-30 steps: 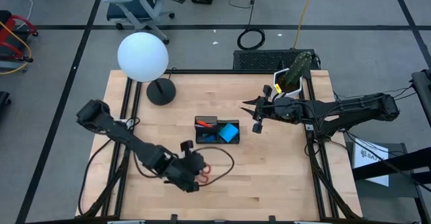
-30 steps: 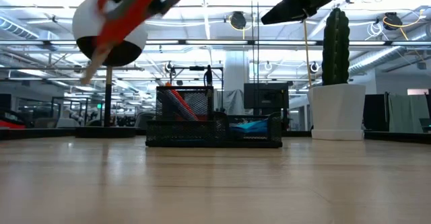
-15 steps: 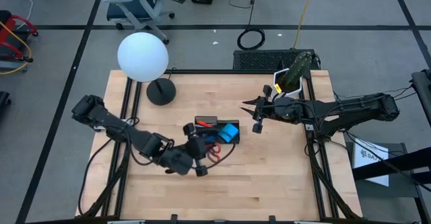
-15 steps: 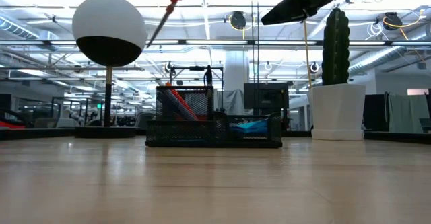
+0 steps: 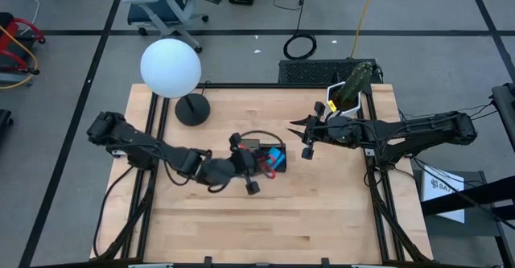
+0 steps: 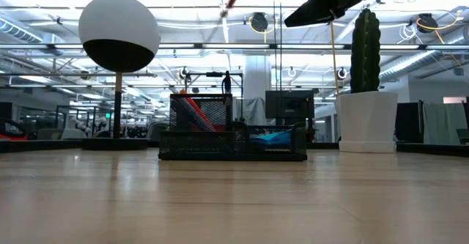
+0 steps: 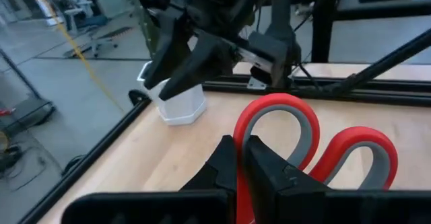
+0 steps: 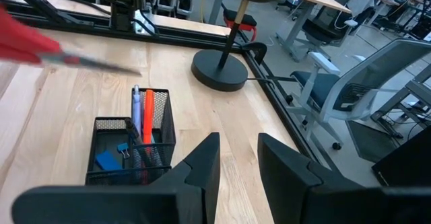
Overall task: Pick and place office supplies into organizer
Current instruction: Put the orange scissor into the black desk organizer
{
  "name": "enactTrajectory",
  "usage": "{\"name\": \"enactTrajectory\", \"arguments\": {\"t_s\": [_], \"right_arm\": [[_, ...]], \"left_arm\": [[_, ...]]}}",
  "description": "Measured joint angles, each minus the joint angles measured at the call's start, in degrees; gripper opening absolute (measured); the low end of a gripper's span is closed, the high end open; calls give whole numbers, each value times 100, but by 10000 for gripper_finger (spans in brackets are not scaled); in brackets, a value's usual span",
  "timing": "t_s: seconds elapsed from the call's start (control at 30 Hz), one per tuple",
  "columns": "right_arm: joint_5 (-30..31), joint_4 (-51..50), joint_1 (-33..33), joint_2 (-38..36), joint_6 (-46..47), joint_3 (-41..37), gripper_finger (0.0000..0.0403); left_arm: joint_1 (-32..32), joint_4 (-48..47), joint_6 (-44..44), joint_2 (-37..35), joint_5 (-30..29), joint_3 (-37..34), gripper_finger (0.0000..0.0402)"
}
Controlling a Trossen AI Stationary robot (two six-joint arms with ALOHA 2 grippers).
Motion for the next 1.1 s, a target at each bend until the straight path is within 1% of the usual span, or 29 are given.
{"name": "enactTrajectory", "arguments": {"t_s": [0.07, 0.13, 0.27, 0.37, 0.43, 0.53, 0.6, 0.7, 0.87, 1.0, 1.1], "right_arm": [[1, -2, 2, 0, 0, 0, 91], [0, 6, 0, 0, -3, -7, 91], [0, 55, 0, 0, -78, -89, 91], [0, 52, -12, 0, -104, -108, 91], [3, 86, -13, 0, -113, -108, 91], [4, 212, -13, 0, -129, -106, 91], [2, 287, -13, 0, -119, -106, 91], [2, 293, -13, 0, -111, -105, 91], [2, 318, -13, 0, -109, -103, 91], [2, 304, -13, 0, -109, -103, 91], [2, 306, -13, 0, -109, -103, 91]], "left_arm": [[126, 611, 114, -149, 261, -420, 12], [294, 1708, 231, -281, 645, -871, 12], [533, 3553, 403, -691, 1140, -1964, 12], [633, 4575, 307, -1027, 1209, -2775, 12], [737, 5485, 104, -1041, 1251, -3202, 12], [851, 6471, -268, -1018, 1253, -3803, 12], [981, 6666, -665, -1049, 1251, -4020, 12], [1110, 6665, -978, -1024, 1240, -4244, 12], [1138, 6784, -1250, -1044, 1281, -4250, 12], [1138, 6685, -1486, -1034, 1292, -4250, 12], [1138, 6435, -1665, -1034, 1258, -4250, 12]]}}
